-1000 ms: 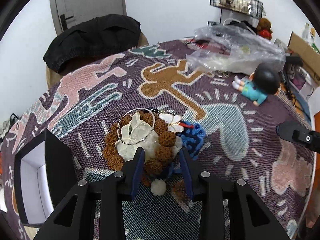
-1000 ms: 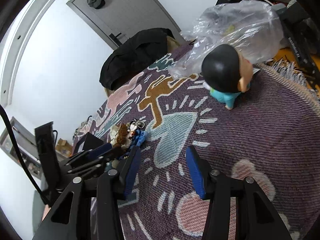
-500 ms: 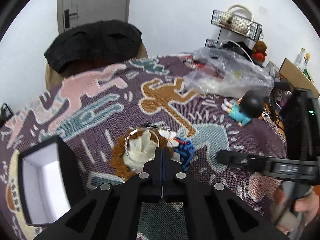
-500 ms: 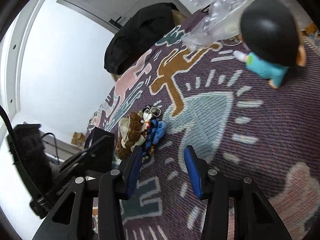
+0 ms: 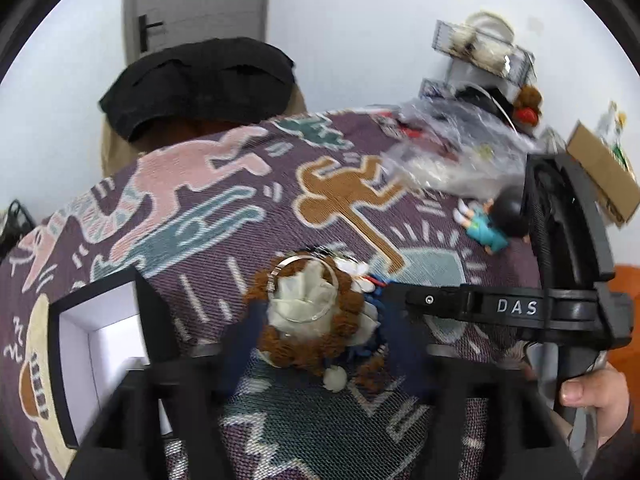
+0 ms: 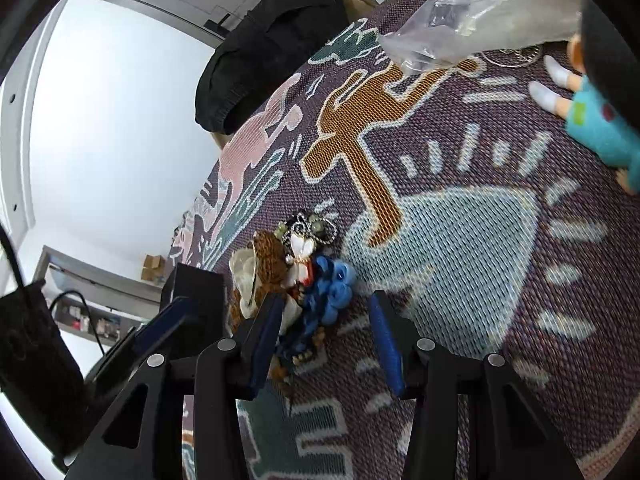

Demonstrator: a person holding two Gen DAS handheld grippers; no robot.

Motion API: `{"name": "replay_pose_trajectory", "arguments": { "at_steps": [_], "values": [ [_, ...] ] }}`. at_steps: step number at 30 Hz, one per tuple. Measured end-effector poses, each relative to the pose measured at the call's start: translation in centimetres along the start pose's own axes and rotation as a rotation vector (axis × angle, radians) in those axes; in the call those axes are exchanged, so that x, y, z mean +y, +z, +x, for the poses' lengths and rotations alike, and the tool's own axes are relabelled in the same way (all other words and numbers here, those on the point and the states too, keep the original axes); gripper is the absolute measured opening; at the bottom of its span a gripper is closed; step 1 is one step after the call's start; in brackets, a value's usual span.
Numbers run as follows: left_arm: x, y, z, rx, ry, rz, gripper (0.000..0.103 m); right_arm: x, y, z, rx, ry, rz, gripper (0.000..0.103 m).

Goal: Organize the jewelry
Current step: 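Grasp the blue beaded bracelet with the right gripper and lift it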

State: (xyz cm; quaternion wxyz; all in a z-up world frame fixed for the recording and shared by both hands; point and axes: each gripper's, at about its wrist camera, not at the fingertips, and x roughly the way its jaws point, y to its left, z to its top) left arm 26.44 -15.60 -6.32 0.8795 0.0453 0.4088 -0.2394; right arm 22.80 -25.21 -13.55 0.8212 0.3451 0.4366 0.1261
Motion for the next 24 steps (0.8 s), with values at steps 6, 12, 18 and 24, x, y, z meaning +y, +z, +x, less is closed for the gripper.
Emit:
{"name": "replay_pose_trajectory", "arguments": {
  "at_steps": [6,12,18,24],
  "values": [
    [0.8,0.0,-0.5,-0.017,0.001,-0.024,0.08,-0.6,0.0,1.3,0.007,0.027,0.017,0.013],
    [-1.4,-0.5,0.2,-0.009,0.0,0.084,0.08,-1.0,-0.6,-1.4,-0.061,0.043,0.001,0.011],
    [-3.9,-1.2,1.6,0.017,-0.008,0.184,0.068,-1.2,-1.0,-5.0,-0.133,0.033,-0.024,0.011],
    [-4.2,-1.8,3.8,0.077,0.031,0.242,0.037,-1.9,-1.8,-7.5,-0.177,0.027,-0.032,0.011]
  ]
}}
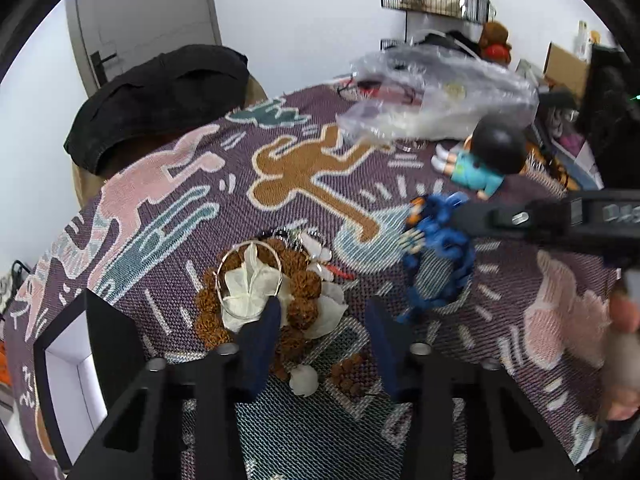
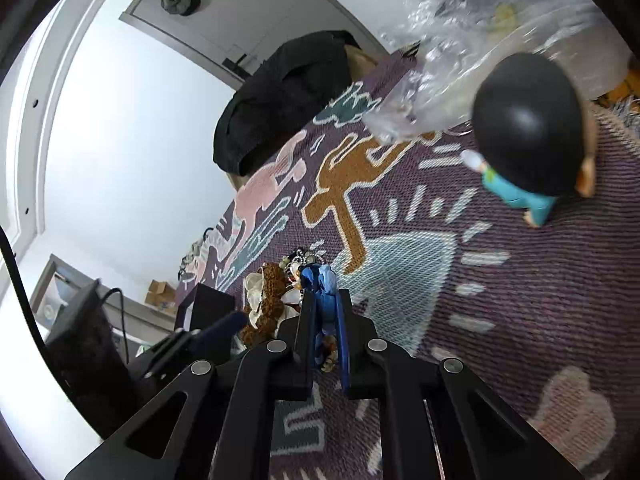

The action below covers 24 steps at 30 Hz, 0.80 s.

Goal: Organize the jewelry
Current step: 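Grasp the blue beaded bracelet with the right gripper and lift it, then grasp the brown wooden bead bracelet with the left gripper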

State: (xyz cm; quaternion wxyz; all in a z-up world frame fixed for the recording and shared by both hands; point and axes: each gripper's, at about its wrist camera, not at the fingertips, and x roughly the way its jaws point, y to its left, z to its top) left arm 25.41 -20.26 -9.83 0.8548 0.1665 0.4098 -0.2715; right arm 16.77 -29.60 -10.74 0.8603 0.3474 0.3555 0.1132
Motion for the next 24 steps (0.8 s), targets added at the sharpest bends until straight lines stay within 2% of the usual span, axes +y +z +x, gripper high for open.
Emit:
{"name": "replay_pose_trajectory", "arguments": {
  "at_steps": [4,10,14,24],
  "values": [
    [0.2,0.2,0.1,0.027,0.012,0.055,0.034,-0.4,-0.5,-1.0,-0.015,0.003,-0.011,0.011],
    [0.3,0.3,1.5,0.133,0.013,0.141,0.034,-0.3,-1.2,-1.0,-0.009,0.01,-0.03,0.011],
    [1.0,0.5,2.4,0.151,-0.004,0.112,0.025,-0.9,-1.6,-0.7,0.002,0.005,-0.019,0.011],
    [0.8,1.0,2.3,0.189,-0.103,0.066,0.02,-2.1,-1.7,-0.9,0.004,0.003,0.014,0.011]
  ]
}}
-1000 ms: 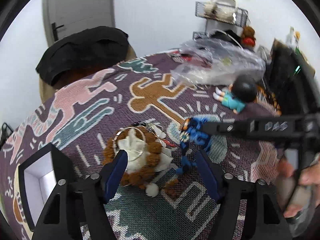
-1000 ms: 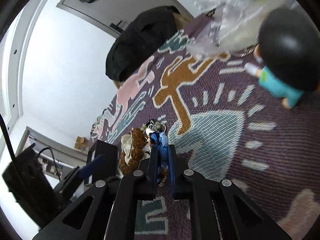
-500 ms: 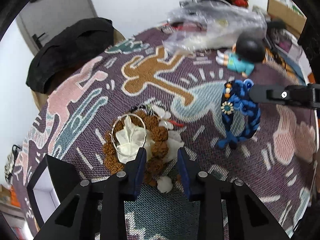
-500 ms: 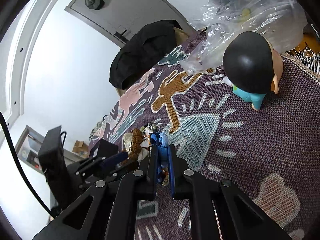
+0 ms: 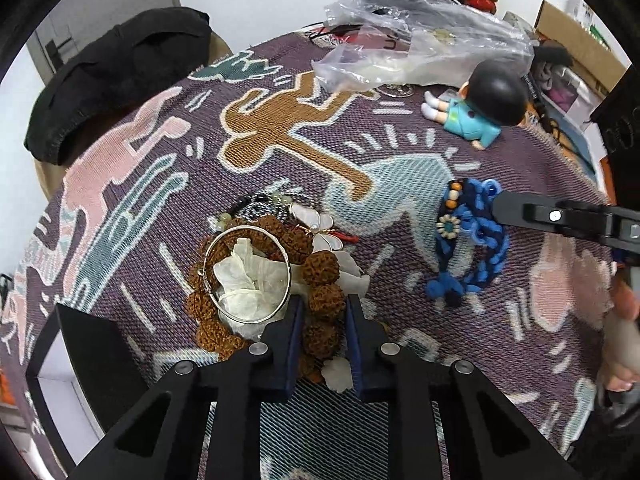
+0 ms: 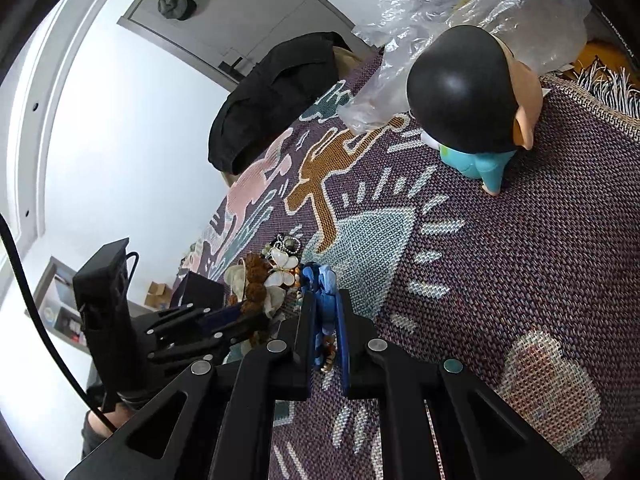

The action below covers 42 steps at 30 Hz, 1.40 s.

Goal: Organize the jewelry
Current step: 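Grasp the brown wooden bead bracelet with the left gripper, then drop the brown bracelet into the black box with the left gripper while the right drops the blue bracelet in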

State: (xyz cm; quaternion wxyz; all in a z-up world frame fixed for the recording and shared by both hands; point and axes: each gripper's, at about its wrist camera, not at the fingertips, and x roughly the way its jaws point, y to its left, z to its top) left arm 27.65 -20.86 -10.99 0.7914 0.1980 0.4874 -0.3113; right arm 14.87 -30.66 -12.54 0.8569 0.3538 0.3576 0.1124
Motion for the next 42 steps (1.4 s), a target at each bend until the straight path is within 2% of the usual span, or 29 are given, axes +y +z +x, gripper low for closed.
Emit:
{"name": "replay_pose_trajectory", "arguments": {
  "at_steps": [6,18,31,36,42],
  "values": [
    [1.4,0.1,-3.3,-0.06,-0.092,-0.097,0.018,0.4,0.1,0.0,-0.003,0.006,-0.006,0.011],
    [5.1,-0.9,-9.6,-0.212,-0.078,-0.222,0.018,3.9,0.4,-0.6,-0.017,0.034,-0.06,0.011],
    [9.3,-4.2,-16.2,-0.349,-0.003,-0.312,0.018,10.7,0.4,-0.2,-0.02,0.076,-0.175,0.011],
    [10.7,-5.7,-16.6,-0.355,0.034,-0.344,0.018,13.3,0.2,0.7,-0.008,0.087,-0.218,0.011],
    [12.8,-7.7,-15.4,-0.337,0.065,-0.408,0.018,16.1,-0.1,1.9,0.01,0.094,-0.265,0.011]
  ]
}}
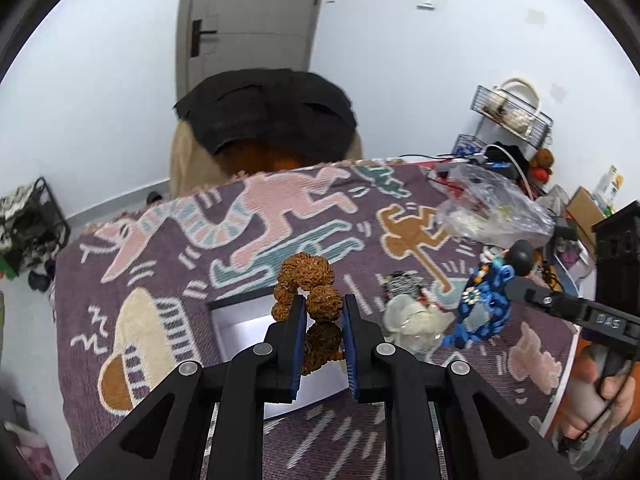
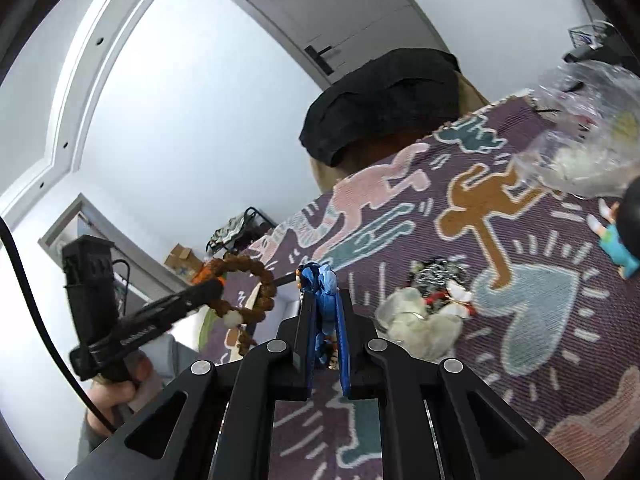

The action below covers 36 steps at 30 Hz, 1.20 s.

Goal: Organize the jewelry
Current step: 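Drop the brown bracelet into the black box with the left gripper while the right drops the blue bracelet in, then move the left gripper to the silver bangle and grasp it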

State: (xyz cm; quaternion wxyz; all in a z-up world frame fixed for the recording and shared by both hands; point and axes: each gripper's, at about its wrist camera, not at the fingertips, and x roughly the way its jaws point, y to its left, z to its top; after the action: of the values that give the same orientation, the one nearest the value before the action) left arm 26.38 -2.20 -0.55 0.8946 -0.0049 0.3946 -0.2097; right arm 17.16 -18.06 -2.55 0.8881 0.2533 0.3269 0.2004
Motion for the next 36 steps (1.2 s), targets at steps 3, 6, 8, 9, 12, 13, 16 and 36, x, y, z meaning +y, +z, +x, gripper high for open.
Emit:
{"name": "replay_pose_trajectory", "arguments": {
  "at_steps": [3,6,8,9,12,13,16,36],
  "values": [
    [1.4,-0.8,1.0,0.021,-0.028,-0.044,0.018,0.9,0.0,0.9,0.014,0.0,-0.014,0.011],
    [2.4,-1.5,2.3,0.054,-0.056,-0.08,0.019,1.6,-0.2,2.0,0.031,-0.003,-0.021,0.011],
    [3.0,-1.8,2.8,0.067,-0.066,-0.101,0.022,2.0,-0.3,2.7,0.043,-0.007,-0.026,0.011],
    [3.2,-1.8,2.8,0.069,-0.07,-0.109,0.034,2.2,-0.4,3.0,0.048,-0.008,-0.028,0.011],
    [4.4,-2.1,2.0,0.027,-0.071,-0.147,0.076,2.9,-0.5,3.8,0.062,-0.011,-0.039,0.011],
    [4.7,-2.0,1.5,0.006,-0.069,-0.151,0.078,3.1,-0.5,4.2,0.066,-0.011,-0.043,0.011],
    [5.8,-2.2,-0.5,-0.043,-0.047,-0.164,0.079,4.0,-0.3,5.1,0.077,-0.008,-0.056,0.011],
    [9.7,-4.4,-5.3,-0.116,0.055,-0.174,0.103,5.8,0.1,9.9,0.142,-0.053,-0.084,0.077]
  ]
}}
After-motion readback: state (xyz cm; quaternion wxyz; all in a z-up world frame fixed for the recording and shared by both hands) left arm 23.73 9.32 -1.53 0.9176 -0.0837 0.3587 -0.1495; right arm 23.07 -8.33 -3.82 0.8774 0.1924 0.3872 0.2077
